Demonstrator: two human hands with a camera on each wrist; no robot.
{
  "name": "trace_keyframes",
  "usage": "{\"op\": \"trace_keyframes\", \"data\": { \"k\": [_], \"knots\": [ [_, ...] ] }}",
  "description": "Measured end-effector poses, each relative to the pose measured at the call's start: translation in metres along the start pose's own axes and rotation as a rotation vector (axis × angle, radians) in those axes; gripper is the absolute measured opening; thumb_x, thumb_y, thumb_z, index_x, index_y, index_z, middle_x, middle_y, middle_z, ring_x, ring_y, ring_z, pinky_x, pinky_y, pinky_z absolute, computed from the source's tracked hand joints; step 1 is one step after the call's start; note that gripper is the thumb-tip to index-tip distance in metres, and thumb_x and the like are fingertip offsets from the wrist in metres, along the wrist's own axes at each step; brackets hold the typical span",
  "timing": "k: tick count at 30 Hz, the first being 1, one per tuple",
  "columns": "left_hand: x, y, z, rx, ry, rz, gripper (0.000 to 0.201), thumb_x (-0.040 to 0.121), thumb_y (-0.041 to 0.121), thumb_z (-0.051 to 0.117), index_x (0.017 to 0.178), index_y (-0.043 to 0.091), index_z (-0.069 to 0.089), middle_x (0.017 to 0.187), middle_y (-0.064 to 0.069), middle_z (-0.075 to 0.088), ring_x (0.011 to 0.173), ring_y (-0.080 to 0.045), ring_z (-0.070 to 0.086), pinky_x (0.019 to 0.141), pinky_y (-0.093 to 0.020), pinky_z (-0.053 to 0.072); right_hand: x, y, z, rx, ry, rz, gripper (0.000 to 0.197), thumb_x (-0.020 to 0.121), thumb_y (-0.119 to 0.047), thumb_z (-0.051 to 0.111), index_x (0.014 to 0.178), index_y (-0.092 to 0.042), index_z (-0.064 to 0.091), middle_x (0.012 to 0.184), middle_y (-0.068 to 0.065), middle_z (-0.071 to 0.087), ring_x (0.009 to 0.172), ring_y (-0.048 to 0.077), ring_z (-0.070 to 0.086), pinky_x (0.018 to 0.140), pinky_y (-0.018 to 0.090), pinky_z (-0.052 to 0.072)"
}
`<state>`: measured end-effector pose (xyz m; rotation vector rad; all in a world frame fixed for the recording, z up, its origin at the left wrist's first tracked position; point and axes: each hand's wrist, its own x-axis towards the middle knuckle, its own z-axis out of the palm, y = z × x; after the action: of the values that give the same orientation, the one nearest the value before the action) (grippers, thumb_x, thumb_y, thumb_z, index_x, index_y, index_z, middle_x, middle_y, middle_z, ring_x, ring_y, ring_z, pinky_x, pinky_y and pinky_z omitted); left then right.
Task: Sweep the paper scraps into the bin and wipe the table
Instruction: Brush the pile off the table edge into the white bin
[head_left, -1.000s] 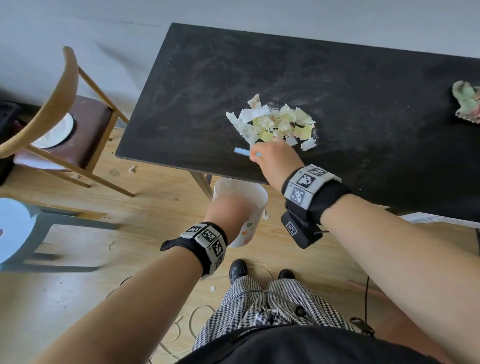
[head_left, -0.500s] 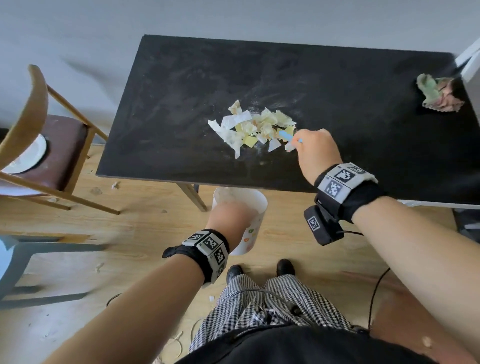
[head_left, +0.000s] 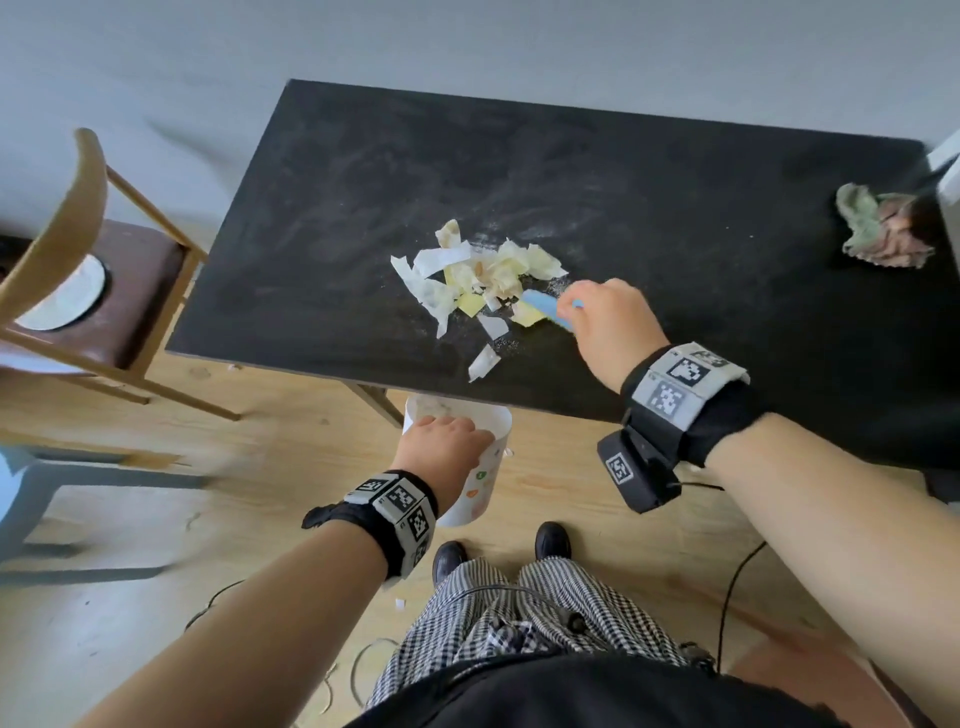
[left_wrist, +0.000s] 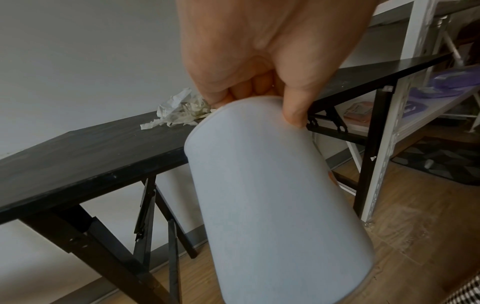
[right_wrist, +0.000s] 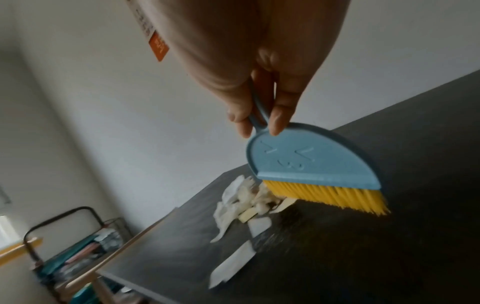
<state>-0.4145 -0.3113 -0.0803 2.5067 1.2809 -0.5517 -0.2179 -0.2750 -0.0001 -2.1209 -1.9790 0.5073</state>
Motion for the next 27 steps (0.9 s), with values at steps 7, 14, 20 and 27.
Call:
{"op": "trace_keyframes", "data": {
  "k": [7, 14, 20, 27],
  "knots": [
    [0.010, 0.009, -0.007, -0.008, -0.011, -0.048, 0.032, 0.098, 0.020, 0.045, 0.130, 0.026, 0.050, 0.117, 0.002, 0.056, 0.113, -0.022, 0.051, 0.094, -0.030, 0.035, 0.040, 0.010, -0.008, -0.142, -0.119, 0.074, 0.023, 0.095, 0.000, 0.039, 0.113, 0.001, 0.054, 0.069, 0.009, 0.046, 0.081, 0.031, 0.050, 0.079, 0.033, 0.036],
    [0.014, 0.012, -0.007, -0.024, -0.006, -0.068, 0.032, 0.098, 0.020, 0.046, 0.129, 0.025, 0.050, 0.117, 0.002, 0.055, 0.113, -0.022, 0.051, 0.094, -0.030, 0.035, 0.025, 0.000, 0.003, -0.037, -0.194, -0.087, 0.025, 0.098, -0.017, 0.042, 0.113, -0.009, 0.061, 0.083, 0.007, 0.047, 0.088, 0.030, 0.052, 0.073, 0.029, 0.035],
    [0.015, 0.010, -0.007, -0.027, -0.007, -0.068, 0.032, 0.097, 0.018, 0.048, 0.128, 0.026, 0.051, 0.115, 0.002, 0.056, 0.110, -0.021, 0.052, 0.094, -0.030, 0.035, 0.043, 0.015, -0.010, -0.023, -0.069, 0.070, 0.025, 0.096, -0.003, 0.038, 0.110, -0.001, 0.059, 0.071, 0.009, 0.048, 0.102, 0.036, 0.053, 0.082, 0.036, 0.041],
    [0.014, 0.004, -0.004, -0.028, -0.020, -0.060, 0.032, 0.097, 0.021, 0.049, 0.129, 0.025, 0.051, 0.116, 0.001, 0.056, 0.112, -0.021, 0.051, 0.095, -0.031, 0.035, 0.022, -0.017, 0.021, -0.012, -0.221, -0.079, 0.023, 0.097, -0.012, 0.044, 0.111, -0.005, 0.061, 0.094, 0.018, 0.060, 0.091, 0.030, 0.051, 0.071, 0.030, 0.035]
  ]
}}
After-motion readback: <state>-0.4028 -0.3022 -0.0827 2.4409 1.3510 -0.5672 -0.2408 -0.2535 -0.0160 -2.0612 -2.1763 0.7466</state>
